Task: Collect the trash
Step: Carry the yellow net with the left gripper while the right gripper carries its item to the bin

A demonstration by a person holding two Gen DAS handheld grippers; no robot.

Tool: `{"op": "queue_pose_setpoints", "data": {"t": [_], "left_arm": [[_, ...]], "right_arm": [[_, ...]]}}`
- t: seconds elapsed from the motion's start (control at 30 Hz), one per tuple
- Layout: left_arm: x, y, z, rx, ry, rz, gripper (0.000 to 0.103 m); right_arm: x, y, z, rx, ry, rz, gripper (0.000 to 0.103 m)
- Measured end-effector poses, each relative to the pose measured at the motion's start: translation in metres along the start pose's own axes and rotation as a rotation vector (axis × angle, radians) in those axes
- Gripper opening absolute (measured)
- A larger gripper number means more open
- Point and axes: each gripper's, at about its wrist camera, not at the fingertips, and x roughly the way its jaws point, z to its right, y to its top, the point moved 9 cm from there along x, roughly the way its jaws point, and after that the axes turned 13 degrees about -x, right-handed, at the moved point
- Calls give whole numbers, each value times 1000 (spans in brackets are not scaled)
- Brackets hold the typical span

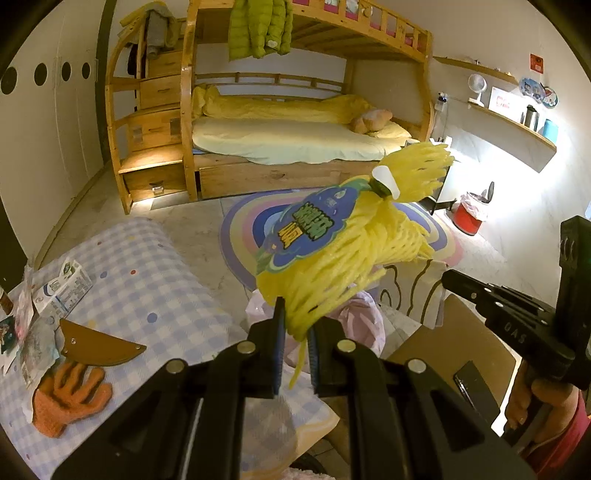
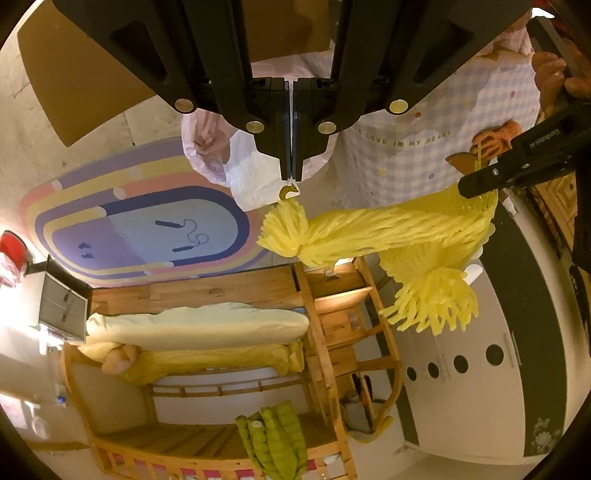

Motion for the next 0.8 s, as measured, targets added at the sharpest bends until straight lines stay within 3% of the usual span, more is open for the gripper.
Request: {"op": "queue_pose_setpoints", "data": {"t": [0.4, 0.6, 0.8], "left_arm": [[-4, -5, -10, -46, 1, -23, 9], [8, -9, -2, -69, 9, -48, 9], [27, -7, -10, -117, 30, -61, 9]], "right_arm": [[-16, 8, -5, -19, 31, 32, 0], [-1, -6, -6, -6, 40, -17, 0], [39, -30, -3, 7, 48, -108, 0]]}}
